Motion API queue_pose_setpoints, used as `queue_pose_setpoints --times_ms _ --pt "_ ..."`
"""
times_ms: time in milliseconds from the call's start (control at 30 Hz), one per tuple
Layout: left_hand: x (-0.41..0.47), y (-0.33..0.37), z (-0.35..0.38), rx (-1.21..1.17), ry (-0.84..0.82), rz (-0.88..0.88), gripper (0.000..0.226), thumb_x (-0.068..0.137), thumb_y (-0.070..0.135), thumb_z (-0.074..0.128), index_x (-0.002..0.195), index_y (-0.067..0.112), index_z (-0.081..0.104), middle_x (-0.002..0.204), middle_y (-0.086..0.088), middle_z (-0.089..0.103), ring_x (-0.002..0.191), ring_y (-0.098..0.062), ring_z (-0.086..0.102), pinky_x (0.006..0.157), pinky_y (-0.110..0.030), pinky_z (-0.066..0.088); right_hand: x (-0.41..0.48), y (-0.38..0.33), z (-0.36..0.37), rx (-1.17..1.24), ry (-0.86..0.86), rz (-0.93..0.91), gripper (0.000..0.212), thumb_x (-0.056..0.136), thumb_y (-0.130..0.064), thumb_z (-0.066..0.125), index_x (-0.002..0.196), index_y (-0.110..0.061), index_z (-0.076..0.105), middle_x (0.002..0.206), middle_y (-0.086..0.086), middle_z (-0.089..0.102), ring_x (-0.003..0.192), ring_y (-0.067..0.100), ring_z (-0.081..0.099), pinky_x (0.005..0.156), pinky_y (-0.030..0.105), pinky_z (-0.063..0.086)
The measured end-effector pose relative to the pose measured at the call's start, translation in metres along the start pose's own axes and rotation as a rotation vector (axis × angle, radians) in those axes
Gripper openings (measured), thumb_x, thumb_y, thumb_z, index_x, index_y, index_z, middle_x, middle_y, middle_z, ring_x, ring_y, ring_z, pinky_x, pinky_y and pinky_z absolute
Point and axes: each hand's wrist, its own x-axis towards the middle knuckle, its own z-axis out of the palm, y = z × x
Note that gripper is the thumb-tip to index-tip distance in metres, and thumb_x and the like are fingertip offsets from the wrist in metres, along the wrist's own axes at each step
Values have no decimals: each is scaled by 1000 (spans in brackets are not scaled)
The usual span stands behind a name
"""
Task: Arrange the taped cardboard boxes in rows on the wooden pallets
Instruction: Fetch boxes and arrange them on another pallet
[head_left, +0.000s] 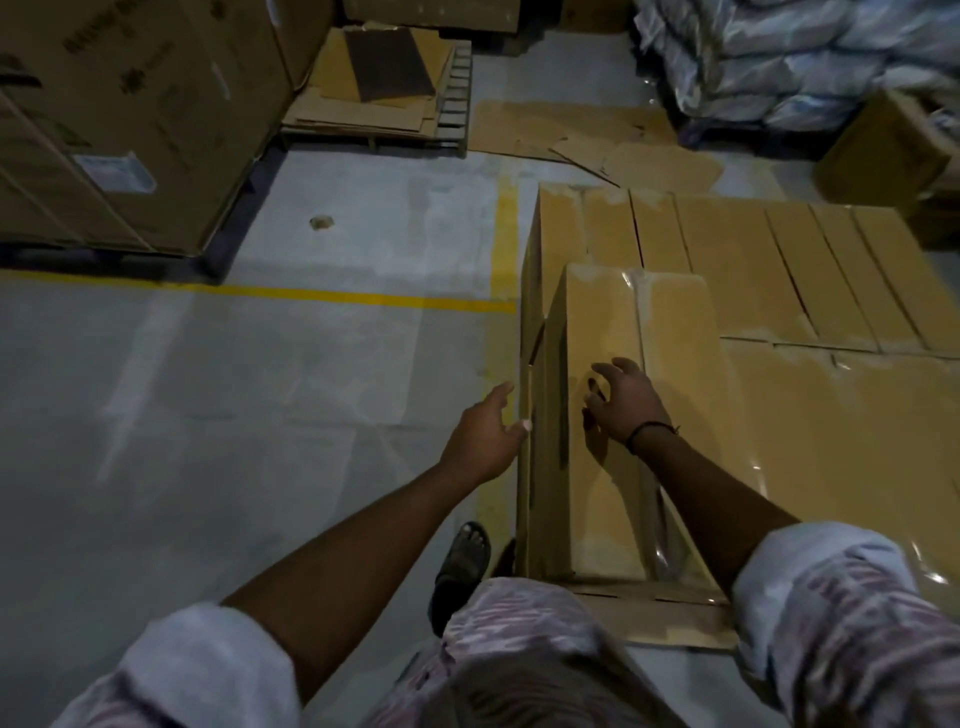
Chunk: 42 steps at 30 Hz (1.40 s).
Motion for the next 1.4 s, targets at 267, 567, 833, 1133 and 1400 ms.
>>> queue_pose_setpoints --times_ms 267,567,833,1133,1400 --pt "90 30 -38 74 -122 94 63 99 27 66 156 17 40 150 -11 53 120 -28 64 93 -22 41 88 -22 -23 6 5 41 54 94 -31 64 145 -18 51 153 15 42 137 35 42 114 46 39" --pt "174 57 -40 296 -341 151 67 98 37 65 157 20 39 152 -12 50 131 -31 55 101 -37 47 138 -32 -41 37 58 119 52 93 -31 66 143 -19 54 145 10 49 127 30 51 107 46 46" --pt "267 65 -29 640 -719 396 73 88 47 72 149 22 43 152 -16 26 139 -40 37 106 -49 45 199 -42 -50 -73 0 212 53 96 -28 62 148 -24 48 155 10 39 140 29 39 114 45 40" --pt "364 73 -54 1031 -724 818 82 93 50 67 159 15 32 168 -17 5 152 -42 6 123 -54 24 272 -75 -62 -209 -158 223 56 98 -26 61 152 -27 44 161 9 33 147 27 30 117 44 35" --pt "388 48 -69 1083 -789 1007 80 99 48 61 162 14 25 169 -21 -2 155 -42 0 125 -56 16 286 -80 -44 -269 -250 221 57 80 -24 67 136 -27 57 132 6 61 128 30 47 100 47 48"
